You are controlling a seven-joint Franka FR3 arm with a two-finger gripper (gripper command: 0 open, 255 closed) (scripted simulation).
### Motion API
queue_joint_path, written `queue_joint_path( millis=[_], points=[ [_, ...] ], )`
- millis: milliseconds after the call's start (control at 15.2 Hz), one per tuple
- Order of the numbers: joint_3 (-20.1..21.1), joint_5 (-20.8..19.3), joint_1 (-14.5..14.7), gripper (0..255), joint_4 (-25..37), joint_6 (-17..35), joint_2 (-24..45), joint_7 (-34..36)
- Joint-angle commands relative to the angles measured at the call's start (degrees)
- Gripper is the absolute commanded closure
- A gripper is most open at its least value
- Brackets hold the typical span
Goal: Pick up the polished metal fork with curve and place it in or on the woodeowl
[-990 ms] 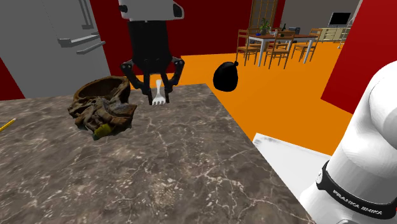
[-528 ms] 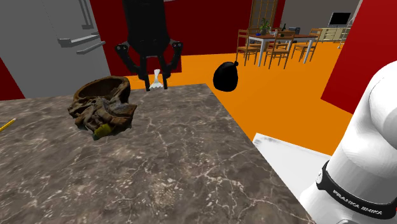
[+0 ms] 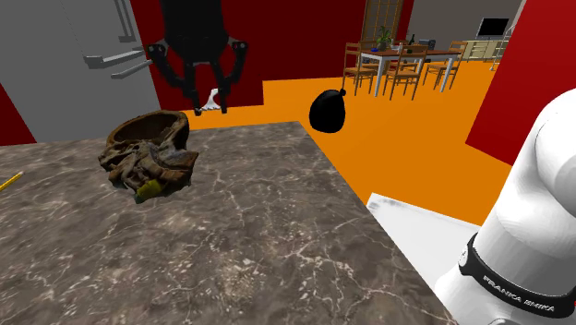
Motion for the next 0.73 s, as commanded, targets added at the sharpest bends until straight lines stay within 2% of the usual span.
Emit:
queue_joint_path(
  millis=[0, 330, 660],
  points=[
    [0.5, -1.8, -0.4, 255, 5.6, -0.9, 4.9, 1.2],
    [1.7, -6.9, 0.4, 255, 19.8, -3.3, 17.6, 4.7],
    [1.6, -12.2, 3.4, 255, 37.6, -8.4, 31.2, 7.5]
  ],
)
